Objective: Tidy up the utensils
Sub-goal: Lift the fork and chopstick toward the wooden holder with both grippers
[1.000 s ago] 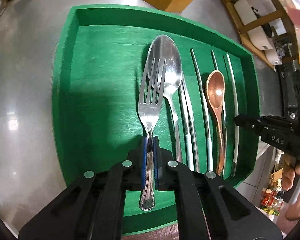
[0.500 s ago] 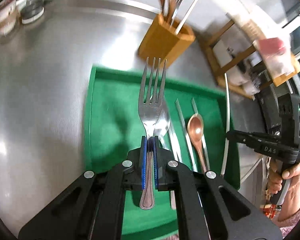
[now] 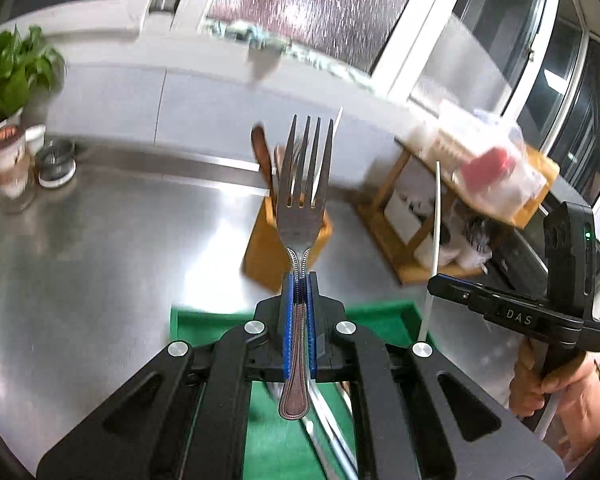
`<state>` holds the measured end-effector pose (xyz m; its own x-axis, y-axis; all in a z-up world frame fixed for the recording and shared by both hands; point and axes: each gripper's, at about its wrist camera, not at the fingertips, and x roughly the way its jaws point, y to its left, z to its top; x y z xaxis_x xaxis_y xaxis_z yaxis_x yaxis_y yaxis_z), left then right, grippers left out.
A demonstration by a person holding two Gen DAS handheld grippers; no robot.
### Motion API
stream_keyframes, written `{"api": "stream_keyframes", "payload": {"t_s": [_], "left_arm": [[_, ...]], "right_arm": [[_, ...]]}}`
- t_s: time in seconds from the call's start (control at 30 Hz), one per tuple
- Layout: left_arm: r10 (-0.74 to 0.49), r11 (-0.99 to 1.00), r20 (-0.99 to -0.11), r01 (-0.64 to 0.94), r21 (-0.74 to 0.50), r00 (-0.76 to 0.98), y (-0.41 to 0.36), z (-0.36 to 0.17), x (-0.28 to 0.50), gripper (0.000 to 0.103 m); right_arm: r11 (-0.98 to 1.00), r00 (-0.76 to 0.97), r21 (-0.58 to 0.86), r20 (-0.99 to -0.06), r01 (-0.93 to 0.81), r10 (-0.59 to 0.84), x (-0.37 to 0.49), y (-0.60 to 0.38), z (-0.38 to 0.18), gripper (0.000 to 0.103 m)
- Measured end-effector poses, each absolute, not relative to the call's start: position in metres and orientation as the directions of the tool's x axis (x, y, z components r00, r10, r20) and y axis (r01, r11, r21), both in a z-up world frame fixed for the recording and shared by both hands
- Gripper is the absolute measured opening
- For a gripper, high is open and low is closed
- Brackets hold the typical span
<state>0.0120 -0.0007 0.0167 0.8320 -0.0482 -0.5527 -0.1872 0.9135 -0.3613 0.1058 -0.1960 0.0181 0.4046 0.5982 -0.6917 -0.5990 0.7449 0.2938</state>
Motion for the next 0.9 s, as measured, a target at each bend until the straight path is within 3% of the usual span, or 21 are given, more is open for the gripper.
{"api": "stream_keyframes", "payload": {"t_s": [0.2, 0.53, 0.9], "left_arm": [[-0.009, 0.914, -0.449, -0.175, -0.365, 0.893, 0.005, 0.034, 0.036, 0.005], [0.039, 0.902, -0.341, -0.18, -0.392, 0.939, 0.037, 0.057, 0.101, 0.005], [0.019, 0.916, -0.38, -0.168, -0.365, 0.925, 0.035, 0.029, 0.145, 0.005]], "right_arm": [[0.728, 0.481, 0.325, -0.579, -0.604, 0.658, 0.132, -0.171, 0.046, 0.006], [0.727, 0.552, 0.361, -0.48, -0.584, 0.682, 0.186, -0.139, 0.068, 0.006], [0.756, 0.571, 0.354, -0.502, -0.55, 0.65, 0.223, -0.108, 0.044, 0.006]]}}
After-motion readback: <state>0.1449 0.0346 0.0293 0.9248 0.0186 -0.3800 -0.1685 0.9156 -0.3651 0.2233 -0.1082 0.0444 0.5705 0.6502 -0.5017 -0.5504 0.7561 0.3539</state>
